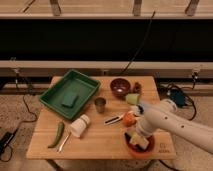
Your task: Place eraser in table surface
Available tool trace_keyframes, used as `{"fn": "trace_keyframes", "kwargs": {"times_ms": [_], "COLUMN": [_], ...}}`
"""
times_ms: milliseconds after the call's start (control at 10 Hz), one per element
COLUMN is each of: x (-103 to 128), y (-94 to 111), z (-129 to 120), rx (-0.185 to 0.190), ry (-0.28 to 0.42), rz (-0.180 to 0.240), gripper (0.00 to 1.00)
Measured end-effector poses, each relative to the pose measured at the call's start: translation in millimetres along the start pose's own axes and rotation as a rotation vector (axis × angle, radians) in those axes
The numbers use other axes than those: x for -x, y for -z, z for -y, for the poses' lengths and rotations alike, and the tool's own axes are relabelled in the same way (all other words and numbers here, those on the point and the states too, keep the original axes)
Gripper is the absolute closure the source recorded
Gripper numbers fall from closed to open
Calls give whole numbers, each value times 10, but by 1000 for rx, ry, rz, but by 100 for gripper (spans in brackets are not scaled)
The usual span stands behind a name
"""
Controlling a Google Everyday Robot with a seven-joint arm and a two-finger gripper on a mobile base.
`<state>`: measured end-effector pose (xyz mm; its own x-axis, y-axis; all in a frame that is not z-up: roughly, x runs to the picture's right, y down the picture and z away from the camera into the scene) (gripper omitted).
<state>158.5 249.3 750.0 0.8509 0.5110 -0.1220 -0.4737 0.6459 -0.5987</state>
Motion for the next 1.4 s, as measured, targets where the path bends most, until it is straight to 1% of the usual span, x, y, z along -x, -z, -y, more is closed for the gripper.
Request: {"fn": "trace_keyframes", "kwargs": {"times_ms": [100, 300, 500, 600, 700, 1000, 1100, 1300, 1400], "x": [-6, -14, -44, -47, -45, 99, 232, 402, 528], "y": [6, 29, 69, 101, 148, 600, 914, 1247, 1384], "z": [5, 2, -3, -5, -5, 30, 68, 88, 73], "rx": [-19, -33, -36, -34, -36, -68, -89, -113, -126], "ry": [-4, -10, -19, -18, -15, 45, 95, 166, 219], "rz": [-1, 4, 24, 33, 39, 67, 79, 93, 98], "gripper": [56, 72, 95, 99, 100, 100, 100, 100, 100]}}
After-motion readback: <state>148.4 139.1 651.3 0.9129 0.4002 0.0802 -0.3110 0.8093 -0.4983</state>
